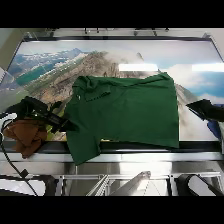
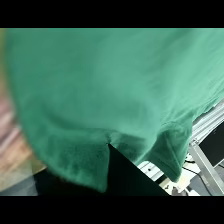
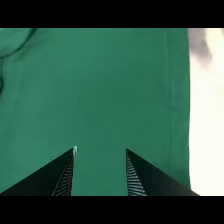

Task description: Fold the shirts.

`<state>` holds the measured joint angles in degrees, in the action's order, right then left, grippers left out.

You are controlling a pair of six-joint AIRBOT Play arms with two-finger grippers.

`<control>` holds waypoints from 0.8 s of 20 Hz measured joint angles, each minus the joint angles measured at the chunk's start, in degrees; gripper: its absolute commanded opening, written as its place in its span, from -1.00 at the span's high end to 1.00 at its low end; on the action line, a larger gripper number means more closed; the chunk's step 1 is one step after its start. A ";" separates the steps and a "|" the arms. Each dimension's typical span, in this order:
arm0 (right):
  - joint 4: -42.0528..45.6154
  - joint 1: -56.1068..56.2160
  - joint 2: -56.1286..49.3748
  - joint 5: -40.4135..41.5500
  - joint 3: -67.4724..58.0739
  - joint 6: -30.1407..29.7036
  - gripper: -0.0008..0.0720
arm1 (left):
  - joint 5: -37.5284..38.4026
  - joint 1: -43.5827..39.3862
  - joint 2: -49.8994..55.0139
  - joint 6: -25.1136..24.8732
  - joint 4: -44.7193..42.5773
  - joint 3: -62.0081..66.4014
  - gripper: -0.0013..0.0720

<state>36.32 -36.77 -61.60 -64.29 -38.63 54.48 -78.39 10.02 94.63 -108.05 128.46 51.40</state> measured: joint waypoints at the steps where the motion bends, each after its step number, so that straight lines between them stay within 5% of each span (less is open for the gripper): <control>1: 3.41 -0.39 0.02 -0.22 0.02 2.56 -0.19 | 0.22 -0.39 0.00 -0.46 0.46 -0.04 0.91; 2: 7.41 -1.01 0.00 -0.61 0.15 5.49 -0.49 | 0.35 -0.59 0.00 -0.70 0.83 -0.04 0.91; 7: 21.03 -5.42 -3.02 -3.69 2.38 16.74 -0.37 | -0.39 0.00 0.00 -1.49 1.31 -0.09 0.91; 14: 17.31 -1.90 -12.59 -6.86 7.98 14.82 -0.37 | -3.10 -0.04 -0.02 -2.16 1.86 -0.09 0.91; 16: 14.64 1.77 -15.21 -8.37 9.27 13.81 -0.02 | -3.50 -0.13 -0.02 -2.36 2.05 -0.09 0.91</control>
<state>50.96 -35.00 -76.82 -72.66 -29.36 68.29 -81.89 9.89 94.61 -110.41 130.52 51.31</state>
